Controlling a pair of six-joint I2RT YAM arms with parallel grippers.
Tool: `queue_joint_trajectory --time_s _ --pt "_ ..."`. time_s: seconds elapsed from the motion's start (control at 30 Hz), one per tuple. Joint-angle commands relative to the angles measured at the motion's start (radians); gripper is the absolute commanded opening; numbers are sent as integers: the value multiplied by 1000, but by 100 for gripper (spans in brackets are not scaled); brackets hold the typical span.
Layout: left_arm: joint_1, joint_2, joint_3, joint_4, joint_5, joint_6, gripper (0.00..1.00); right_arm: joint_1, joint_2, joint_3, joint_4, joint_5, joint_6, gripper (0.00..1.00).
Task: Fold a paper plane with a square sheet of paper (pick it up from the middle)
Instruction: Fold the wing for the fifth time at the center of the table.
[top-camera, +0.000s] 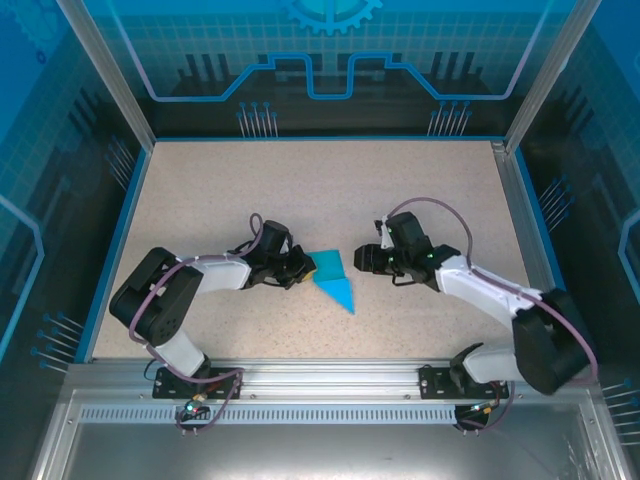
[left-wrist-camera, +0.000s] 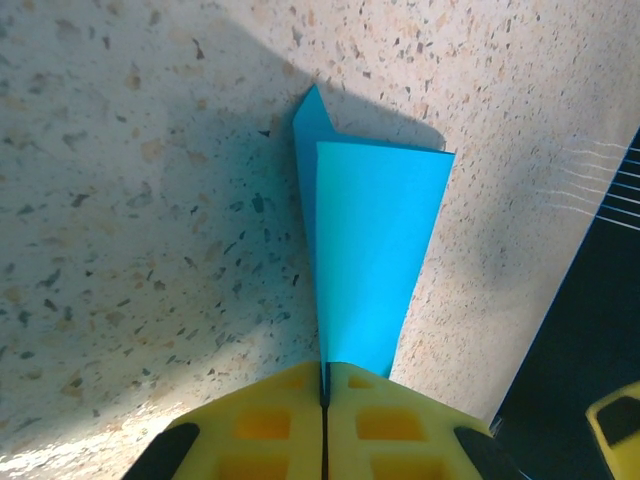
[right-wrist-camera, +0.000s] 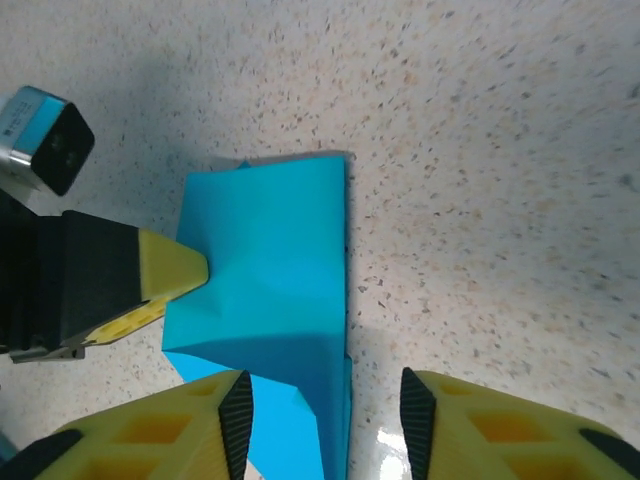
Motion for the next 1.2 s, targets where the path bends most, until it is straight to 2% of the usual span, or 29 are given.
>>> queue_joint_trajectory --time_s 0.0,0.07,0.17,0.3,0.4,0.57,0.7,0.83,1.17 --pt "-1 -3 11 -15 -3 29 9 -3 39 20 38 -125 -23 43" --pt "0 -4 11 -17 -5 28 9 15 27 16 46 -94 -36 47" --pt "-1 -1 16 -16 2 27 9 78 -1 25 43 -50 -118 48" --pt "-1 -2 29 -40 0 36 10 209 -29 27 2 173 -240 49" --pt "-2 2 39 -41 5 29 10 287 -86 -50 83 302 -322 51" --pt "-2 -9 38 -51 -1 31 10 389 -167 -221 304 330 -524 54" --pt "-1 -11 38 -55 6 35 10 468 -115 -218 290 389 -682 54" --pt "-3 -7 43 -57 9 35 10 541 2 -180 301 510 -775 52" --pt "-3 6 60 -71 15 41 10 583 175 -147 414 690 -850 47"
